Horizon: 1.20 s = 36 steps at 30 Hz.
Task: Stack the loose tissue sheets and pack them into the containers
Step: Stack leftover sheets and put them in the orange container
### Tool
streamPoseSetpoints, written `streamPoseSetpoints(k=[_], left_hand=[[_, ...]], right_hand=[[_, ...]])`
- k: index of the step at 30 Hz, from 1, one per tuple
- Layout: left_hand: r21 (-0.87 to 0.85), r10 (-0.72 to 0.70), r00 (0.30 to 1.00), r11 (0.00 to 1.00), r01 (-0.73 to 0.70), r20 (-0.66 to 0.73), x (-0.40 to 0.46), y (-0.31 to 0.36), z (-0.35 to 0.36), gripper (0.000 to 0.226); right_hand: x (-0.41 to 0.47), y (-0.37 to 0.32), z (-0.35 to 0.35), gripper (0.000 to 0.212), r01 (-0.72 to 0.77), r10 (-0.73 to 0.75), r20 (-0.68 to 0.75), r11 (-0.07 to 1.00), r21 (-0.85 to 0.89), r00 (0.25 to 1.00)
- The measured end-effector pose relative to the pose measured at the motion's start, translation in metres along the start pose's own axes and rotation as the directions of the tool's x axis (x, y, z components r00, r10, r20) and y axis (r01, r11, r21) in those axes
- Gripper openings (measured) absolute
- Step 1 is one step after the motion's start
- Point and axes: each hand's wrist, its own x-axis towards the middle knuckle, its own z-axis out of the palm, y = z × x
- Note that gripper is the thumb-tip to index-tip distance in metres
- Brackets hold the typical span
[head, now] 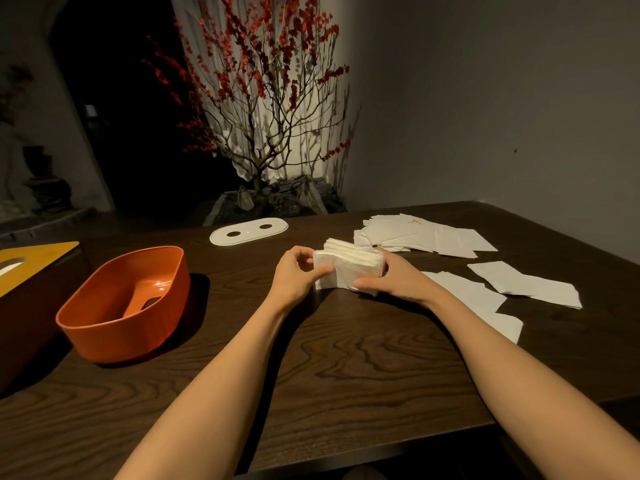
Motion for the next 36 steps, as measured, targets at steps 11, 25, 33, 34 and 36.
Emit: streamPoseSetpoints(k=[11,25,33,34,36], left_hand=[[-0.216,0.010,0.955,0.975,0.056,0.295,-0.004,0.011,-0.011,0.027],[-0.020,-0.095,0.934,0.994,0.108,0.344,-0.009,0.024,0.008,0.085],[-0.055,-0.073,0.954,0.994,0.093,0.290,-0.011,0.021,0.007,0.098],[-0.063,-0.066,0.955,0.994,0.088,0.290,-0.011,0.022,0.005,0.096],[-0.070,-0.029,0.954,0.996,0.052,0.299,-0.009,0.021,0.002,0.092]], right_hand=[[0.002,0.001,-0.006,0.083,-0.012,0.013,0.063,1.000,-0.008,0.998],[0.000,-0.002,-0.003,0.061,-0.018,0.016,0.009,0.984,0.175,1.000],[0.001,-0.001,-0.002,0.085,-0.023,0.026,-0.028,0.993,0.118,0.999],[0.001,-0.001,-0.003,0.084,-0.023,0.026,-0.025,0.994,0.109,0.999],[0.001,-0.001,-0.004,0.078,-0.024,0.025,-0.009,0.993,0.115,1.000]])
